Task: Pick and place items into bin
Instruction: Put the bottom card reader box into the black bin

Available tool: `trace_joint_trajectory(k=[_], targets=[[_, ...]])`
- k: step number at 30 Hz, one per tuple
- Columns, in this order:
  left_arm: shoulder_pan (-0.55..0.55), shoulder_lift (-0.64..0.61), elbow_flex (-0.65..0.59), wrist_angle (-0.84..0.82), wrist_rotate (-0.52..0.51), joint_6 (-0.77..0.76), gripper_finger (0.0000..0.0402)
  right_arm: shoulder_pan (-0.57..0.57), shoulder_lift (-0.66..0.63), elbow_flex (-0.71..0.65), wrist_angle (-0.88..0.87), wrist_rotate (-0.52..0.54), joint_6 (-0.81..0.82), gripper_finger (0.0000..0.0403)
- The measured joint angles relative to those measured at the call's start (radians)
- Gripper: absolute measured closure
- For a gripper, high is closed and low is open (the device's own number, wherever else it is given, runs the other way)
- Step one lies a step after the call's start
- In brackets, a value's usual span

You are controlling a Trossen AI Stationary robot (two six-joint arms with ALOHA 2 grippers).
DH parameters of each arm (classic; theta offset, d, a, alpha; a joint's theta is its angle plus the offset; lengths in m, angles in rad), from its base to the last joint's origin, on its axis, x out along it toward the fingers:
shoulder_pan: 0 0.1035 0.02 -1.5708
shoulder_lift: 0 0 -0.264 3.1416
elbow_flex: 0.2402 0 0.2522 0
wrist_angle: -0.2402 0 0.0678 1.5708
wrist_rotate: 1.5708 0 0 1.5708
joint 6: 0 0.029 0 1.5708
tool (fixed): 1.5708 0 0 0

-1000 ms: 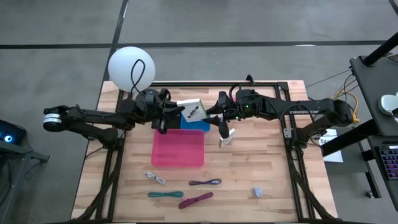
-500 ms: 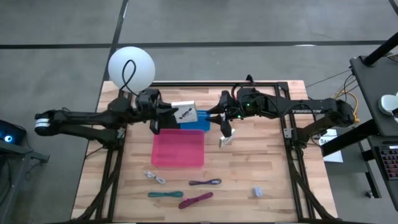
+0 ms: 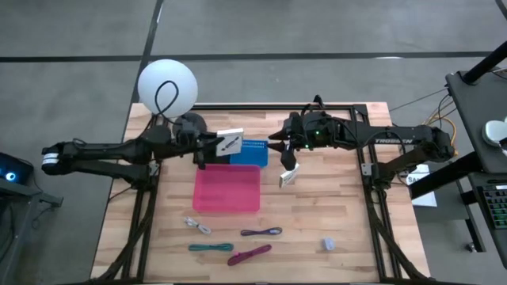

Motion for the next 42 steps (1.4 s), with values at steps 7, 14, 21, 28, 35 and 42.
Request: trace_joint_trajectory(k=[7, 14, 21, 28, 35, 42], targets=[[0.0, 0.034, 0.021, -0.157, -0.057, 0.002, 0.0374, -0.002, -0.001, 0.002, -0.041, 0.0, -0.002, 0.0282], [0.0, 0.099, 0.145, -0.422, -0.084, 0.089, 0.0374, -0.002, -0.001, 0.002, -0.049, 0.008, 0.0, 0.0278], [0.0, 0.181, 0.252, -0.639, -0.115, 0.181, 0.0374, -0.003, -0.001, 0.002, -0.052, 0.045, 0.0, 0.0285], [0.002, 0.258, 0.31, -0.77, -0.164, 0.232, 0.0374, -0.004, -0.001, 0.002, -0.052, 0.05, 0.0, 0.0289], [0.002, 0.326, 0.322, -0.869, -0.178, 0.238, 0.0374, -0.005, -0.001, 0.001, -0.052, 0.05, 0.0, 0.0289], [0.003, 0.393, 0.331, -0.889, -0.262, 0.322, 0.0374, -0.005, -0.001, 0.0, -0.052, 0.05, 0.0, 0.0298]])
